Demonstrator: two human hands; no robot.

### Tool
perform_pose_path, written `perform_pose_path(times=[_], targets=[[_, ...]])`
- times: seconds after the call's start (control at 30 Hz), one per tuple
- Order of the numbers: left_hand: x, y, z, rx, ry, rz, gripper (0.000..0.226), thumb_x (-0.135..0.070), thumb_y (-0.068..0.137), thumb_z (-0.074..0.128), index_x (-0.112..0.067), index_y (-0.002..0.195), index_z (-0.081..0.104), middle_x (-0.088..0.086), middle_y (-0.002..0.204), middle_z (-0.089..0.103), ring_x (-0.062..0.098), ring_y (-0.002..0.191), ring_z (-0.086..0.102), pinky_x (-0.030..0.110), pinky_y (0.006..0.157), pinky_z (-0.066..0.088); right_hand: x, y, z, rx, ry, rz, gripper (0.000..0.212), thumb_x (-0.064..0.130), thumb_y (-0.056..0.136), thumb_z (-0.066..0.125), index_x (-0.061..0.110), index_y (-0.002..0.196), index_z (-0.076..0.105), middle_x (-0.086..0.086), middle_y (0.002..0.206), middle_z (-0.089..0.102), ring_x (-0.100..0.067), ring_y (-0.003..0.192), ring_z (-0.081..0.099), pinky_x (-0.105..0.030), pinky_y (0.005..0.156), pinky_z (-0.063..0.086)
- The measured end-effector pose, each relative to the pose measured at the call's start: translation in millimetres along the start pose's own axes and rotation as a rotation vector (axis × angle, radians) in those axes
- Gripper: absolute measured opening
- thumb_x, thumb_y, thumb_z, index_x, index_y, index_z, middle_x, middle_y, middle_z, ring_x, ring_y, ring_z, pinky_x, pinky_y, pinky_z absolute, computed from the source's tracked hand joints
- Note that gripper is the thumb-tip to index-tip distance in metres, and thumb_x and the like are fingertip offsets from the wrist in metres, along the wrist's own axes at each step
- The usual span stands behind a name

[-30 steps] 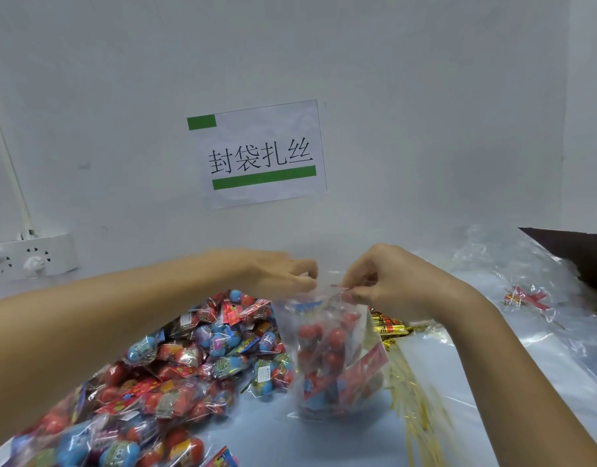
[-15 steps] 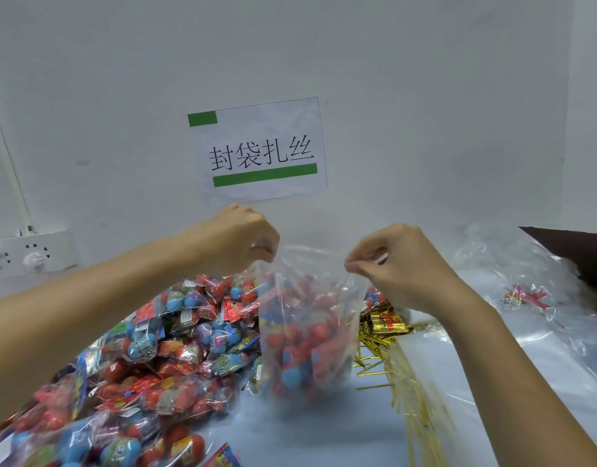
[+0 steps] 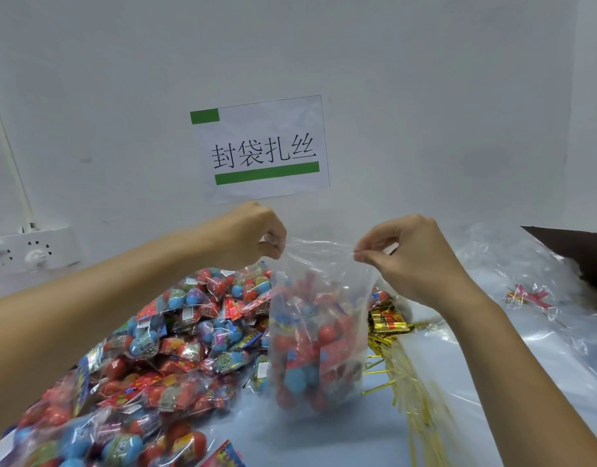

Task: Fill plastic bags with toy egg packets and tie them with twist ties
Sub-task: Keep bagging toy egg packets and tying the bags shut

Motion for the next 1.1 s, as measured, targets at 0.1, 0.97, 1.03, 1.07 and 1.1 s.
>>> perform_pose_path(times=[0.1, 0.97, 1.03, 1.07, 1.1], targets=[[3.9, 7.4, -10.2, -0.136, -0.107, -0.052, 0.007, -0.006, 0.088, 0.073, -0.010, 0.092, 0.078, 0.000, 0.088, 0.073, -0.011, 0.071, 0.056, 0.002, 0.062, 0.044, 1.2, 0.1, -11.6, -0.152, -0.021, -0.004, 0.006, 0.012, 0.083, 0.081, 0.017, 0.080, 0.080, 0.012, 0.071, 0.070, 0.006, 0.071, 0.063, -0.001, 0.066, 0.043], [-1.5, -40.6, 150.3, -0.337, -1.233, -0.404, 0.071, -0.059, 0.057, 0.089, -0.026, 0.115, 0.064, -0.018, 0.091, 0.073, -0.004, 0.083, 0.067, 0.015, 0.071, 0.051, -3.2, 1.4, 9.7, -0.033, 0.064, 0.022, 0.009, 0.013, 0.077, 0.086, 0.021, 0.077, 0.080, 0.012, 0.074, 0.074, 0.001, 0.079, 0.065, -0.002, 0.072, 0.042], [0.9, -41.9, 142.8, -0.401, -1.230, -0.421, 0.046, -0.049, 0.062, 0.085, -0.016, 0.092, 0.072, -0.009, 0.072, 0.071, 0.005, 0.065, 0.064, 0.022, 0.060, 0.051, -1.6, 0.2, 11.1, -0.053, 0.092, 0.031, 0.011, 0.015, 0.077, 0.086, 0.024, 0.077, 0.079, 0.010, 0.075, 0.074, -0.002, 0.080, 0.066, -0.006, 0.076, 0.045], [1.9, -41.8, 139.1, -0.409, -1.218, -0.416, 0.040, -0.047, 0.063, 0.082, -0.012, 0.081, 0.073, -0.003, 0.068, 0.070, 0.010, 0.062, 0.062, 0.028, 0.060, 0.052, 0.2, -0.2, 10.9, -0.068, 0.109, 0.030, 0.011, 0.016, 0.077, 0.086, 0.025, 0.078, 0.079, 0.010, 0.078, 0.074, -0.003, 0.082, 0.066, -0.011, 0.080, 0.048], [1.8, -41.2, 136.3, -0.410, -1.216, -0.402, 0.039, -0.047, 0.064, 0.081, -0.010, 0.074, 0.072, 0.002, 0.066, 0.068, 0.014, 0.060, 0.061, 0.032, 0.060, 0.053, 2.0, -0.8, 10.0, -0.089, 0.120, 0.026, 0.012, 0.018, 0.078, 0.086, 0.027, 0.082, 0.079, 0.010, 0.083, 0.074, -0.003, 0.086, 0.066, -0.015, 0.083, 0.050]])
Point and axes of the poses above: each hand's wrist, its own y-axis towards the middle knuckle, its own z-axis out of the palm, x = y × z, the point moved 10 cm from there along y, towards the middle knuckle
